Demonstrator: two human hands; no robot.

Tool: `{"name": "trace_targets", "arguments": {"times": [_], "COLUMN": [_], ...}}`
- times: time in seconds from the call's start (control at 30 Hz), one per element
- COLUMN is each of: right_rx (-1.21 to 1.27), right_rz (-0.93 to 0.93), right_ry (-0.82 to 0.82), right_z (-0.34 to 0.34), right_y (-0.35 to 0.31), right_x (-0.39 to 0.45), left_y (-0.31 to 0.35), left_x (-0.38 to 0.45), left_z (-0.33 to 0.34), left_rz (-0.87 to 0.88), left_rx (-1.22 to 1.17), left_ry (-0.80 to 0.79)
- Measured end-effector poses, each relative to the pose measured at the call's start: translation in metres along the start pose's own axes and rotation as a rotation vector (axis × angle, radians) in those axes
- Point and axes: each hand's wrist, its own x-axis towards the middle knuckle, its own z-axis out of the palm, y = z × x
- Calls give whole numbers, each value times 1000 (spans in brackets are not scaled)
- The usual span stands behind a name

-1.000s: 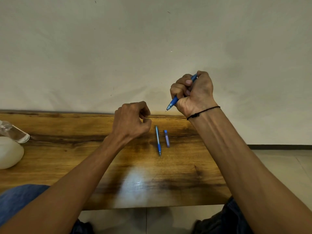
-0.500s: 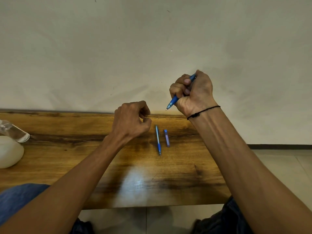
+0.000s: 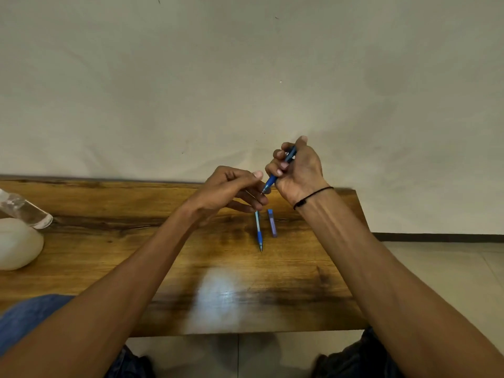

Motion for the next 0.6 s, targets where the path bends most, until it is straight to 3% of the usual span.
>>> {"name": "trace_targets", "arguments": {"times": [0.2, 0.4, 0.6], "right_rx": [-139, -849, -987], "right_rz": [-7, -206, -198], "right_ry": [-52, 95, 98], "right_z": [-3, -14, -23], "right_y": [15, 26, 34], "right_x": [2, 11, 17], "left_y": [-7, -15, -22], "left_x": [0, 3, 5], "left_z": [-1, -5, -3], "left_rz": [-6, -30, -92], "left_rx": [-15, -25, 128], "left_ry": [30, 207, 166]}}
